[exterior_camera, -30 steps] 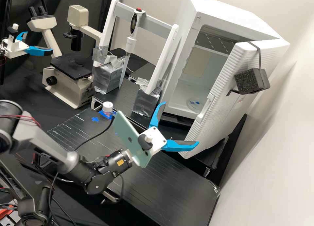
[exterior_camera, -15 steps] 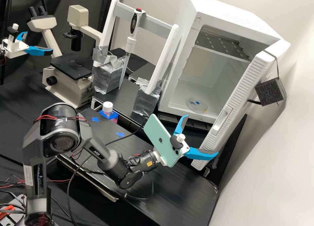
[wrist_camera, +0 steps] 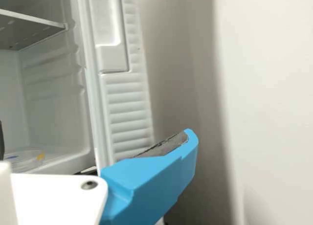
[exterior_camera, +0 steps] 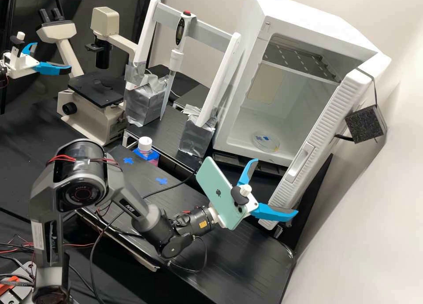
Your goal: Close the door
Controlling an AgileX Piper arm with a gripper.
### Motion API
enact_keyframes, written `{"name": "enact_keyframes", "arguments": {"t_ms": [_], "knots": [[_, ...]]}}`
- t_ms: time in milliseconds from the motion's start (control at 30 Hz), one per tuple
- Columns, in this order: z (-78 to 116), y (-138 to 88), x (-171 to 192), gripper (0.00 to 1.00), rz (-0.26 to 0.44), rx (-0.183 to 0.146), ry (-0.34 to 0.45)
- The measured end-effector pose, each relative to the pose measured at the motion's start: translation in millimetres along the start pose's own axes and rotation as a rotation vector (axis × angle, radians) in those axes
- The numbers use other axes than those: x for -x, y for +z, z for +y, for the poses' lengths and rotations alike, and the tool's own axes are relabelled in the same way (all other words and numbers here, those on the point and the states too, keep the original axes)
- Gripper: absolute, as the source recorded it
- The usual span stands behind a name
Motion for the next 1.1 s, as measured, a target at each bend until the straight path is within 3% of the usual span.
{"name": "enact_keyframes", "arguments": {"t_ms": [533,933,1100], "knots": [[-5.3,21.8,-22.9,1.00,-0.022,-0.006,-0.005],[-6.9,11.6,-23.7,1.00,0.012,-0.002,-0.020],[-9.0,5.5,-18.3,1.00,0.018,-0.031,-0.043]]}}
